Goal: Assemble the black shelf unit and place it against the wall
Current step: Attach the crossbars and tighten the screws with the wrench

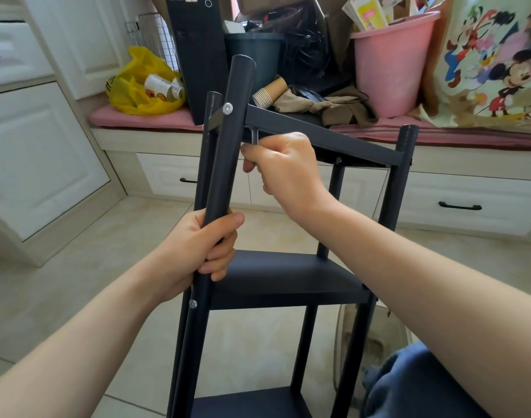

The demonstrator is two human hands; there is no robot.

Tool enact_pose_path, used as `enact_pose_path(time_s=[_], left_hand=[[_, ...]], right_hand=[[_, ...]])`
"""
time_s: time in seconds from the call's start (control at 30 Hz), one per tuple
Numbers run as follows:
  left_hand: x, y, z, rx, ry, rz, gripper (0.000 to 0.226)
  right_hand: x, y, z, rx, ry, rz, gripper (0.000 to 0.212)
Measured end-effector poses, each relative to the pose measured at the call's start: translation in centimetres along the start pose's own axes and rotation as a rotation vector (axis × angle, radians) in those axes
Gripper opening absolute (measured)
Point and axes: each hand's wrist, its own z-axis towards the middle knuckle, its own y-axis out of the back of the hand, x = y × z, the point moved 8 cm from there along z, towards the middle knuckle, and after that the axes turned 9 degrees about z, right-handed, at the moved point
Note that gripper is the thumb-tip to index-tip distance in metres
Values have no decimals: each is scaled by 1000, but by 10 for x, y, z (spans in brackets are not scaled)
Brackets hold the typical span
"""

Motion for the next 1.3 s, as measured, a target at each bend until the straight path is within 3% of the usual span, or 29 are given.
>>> enact_pose_path(time_s=[0.43, 0.73, 0.87, 1.3], left_hand=[[-2, -4, -1, 0, -4, -25, 51], [-1, -6, -1, 19, -13, -21, 43], [-1, -6, -2, 40, -20, -16, 52], [-1, -6, -2, 52, -23, -13, 64]], right_hand=[[-3, -7, -4, -42, 97, 79, 39], [-8, -13, 3, -164, 174, 94, 43], [-8, -13, 5, -165, 199, 85, 36], [-9, 1, -3, -59, 12, 71, 35]])
